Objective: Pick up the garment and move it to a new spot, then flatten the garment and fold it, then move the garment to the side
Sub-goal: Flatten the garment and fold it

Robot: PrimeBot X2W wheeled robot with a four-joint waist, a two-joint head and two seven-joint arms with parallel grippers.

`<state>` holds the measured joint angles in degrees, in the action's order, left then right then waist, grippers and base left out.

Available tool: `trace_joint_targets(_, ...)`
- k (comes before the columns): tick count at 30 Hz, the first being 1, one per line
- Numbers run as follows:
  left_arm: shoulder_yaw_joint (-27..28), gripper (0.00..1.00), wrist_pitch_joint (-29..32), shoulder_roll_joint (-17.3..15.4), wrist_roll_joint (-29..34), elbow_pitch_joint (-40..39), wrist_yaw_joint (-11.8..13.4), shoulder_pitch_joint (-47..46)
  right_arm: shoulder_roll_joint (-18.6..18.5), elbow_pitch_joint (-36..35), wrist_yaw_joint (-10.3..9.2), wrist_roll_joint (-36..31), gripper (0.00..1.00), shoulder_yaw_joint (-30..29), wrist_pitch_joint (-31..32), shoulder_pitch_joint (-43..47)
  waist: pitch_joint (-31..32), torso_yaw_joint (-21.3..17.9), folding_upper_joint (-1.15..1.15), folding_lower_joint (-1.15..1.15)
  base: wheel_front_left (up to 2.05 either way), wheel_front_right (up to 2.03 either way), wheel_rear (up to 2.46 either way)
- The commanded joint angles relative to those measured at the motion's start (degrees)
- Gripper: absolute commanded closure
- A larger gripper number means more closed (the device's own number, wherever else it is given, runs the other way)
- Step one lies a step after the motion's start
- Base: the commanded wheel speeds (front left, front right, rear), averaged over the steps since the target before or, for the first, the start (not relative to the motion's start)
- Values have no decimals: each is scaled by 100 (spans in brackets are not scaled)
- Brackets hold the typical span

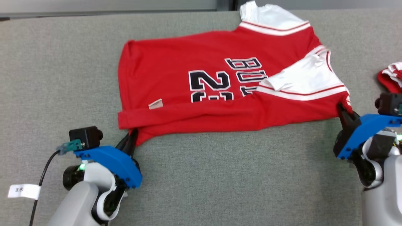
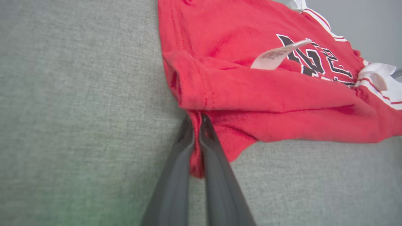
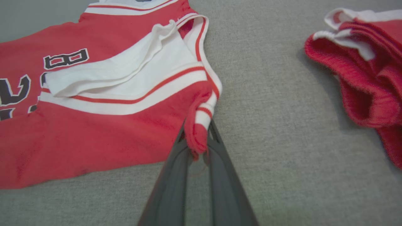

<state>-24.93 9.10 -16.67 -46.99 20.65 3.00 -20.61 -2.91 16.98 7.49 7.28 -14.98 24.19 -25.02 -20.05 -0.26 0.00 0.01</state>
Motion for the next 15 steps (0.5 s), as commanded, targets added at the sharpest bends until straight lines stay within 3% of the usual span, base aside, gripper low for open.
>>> trace_joint_targets(1, -12, 100, 107, -111, -47, -72, 14, 183, -39, -160, 1, 53, 100, -56, 30, 184, 124, -32, 0, -1, 0, 0, 0)
trace_joint_targets(9, 100, 100, 572, -636, -239, -1053, 205, 861, -24, -1072, 0, 315, 100, -242, 417, 1180, 507, -55, 0, -1, 0, 0, 0)
trace_joint_targets(15, 153, 100, 805, -979, -320, -1645, 513, 1640, -20, -1523, 0, 765, 100, -216, 554, 1921, 649, -118, 0, -1, 0, 0, 0)
